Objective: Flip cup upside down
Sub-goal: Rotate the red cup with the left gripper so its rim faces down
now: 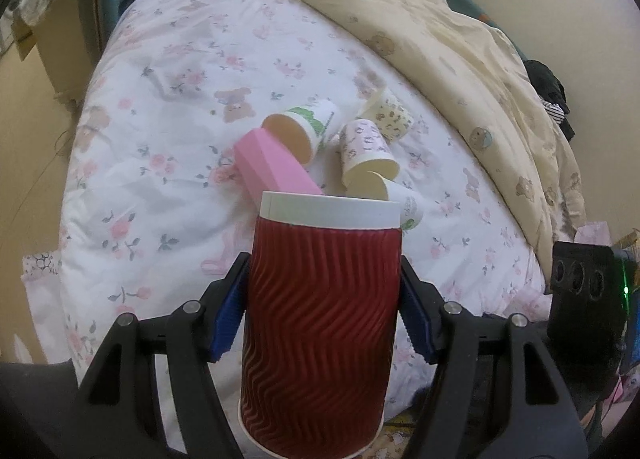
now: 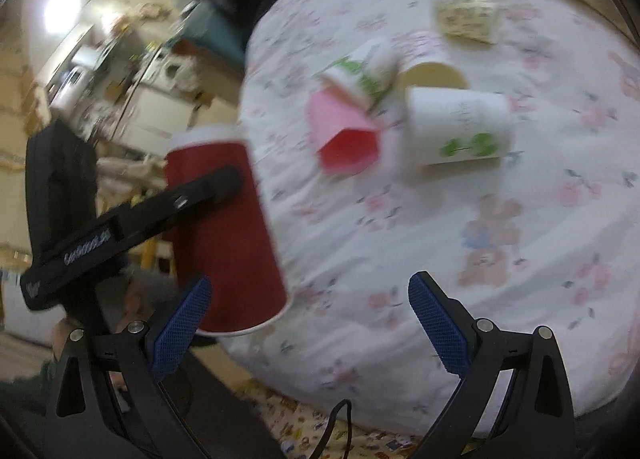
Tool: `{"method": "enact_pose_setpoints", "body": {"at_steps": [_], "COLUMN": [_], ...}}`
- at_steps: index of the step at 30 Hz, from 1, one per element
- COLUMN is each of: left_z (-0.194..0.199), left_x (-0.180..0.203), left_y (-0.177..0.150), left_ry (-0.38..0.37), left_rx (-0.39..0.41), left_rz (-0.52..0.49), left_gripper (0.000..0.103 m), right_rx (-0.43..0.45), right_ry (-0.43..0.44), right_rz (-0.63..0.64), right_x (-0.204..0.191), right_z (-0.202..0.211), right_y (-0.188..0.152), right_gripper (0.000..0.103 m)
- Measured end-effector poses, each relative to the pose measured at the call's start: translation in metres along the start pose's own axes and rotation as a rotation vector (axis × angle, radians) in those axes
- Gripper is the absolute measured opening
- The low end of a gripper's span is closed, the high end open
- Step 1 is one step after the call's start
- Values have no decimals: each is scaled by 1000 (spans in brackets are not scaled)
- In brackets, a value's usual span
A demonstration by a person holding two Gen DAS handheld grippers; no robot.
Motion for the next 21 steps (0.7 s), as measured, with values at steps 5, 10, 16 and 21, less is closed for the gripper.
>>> {"method": "enact_pose_setpoints", "body": {"at_steps": [5,10,16,21], "left_z": [-1,5,6,5], "left_x": [10,10,21,22], "left_y": [-3,-2,-9,-11], "left_ry": [-17,-34,-2,32], "left_rx": [-16,-14,-33,-39], "left_rz": [-28,-30,-108,-125], "left_gripper": [65,65,64,64], "right_rx": [-63,-85,-89,-78], "right_ry": [3,-65,-186,-257], "right_rz": [76,94,33,5], "right_x": [-16,-11,20,37], "right_z": [-16,-24,-28,-25], "right_y": [-11,-16,-15,-10], "right_gripper": [101,101,101,101]}}
Point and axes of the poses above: each gripper's, at about its wrist camera, not at the fingertips, and z roughly against the way its jaws point, x to its right, y to its top, the point moved 9 cm from there along -z, roughly the way its jaws point, and after that the axes turned 1 degree about -y, right-handed, at the moved point
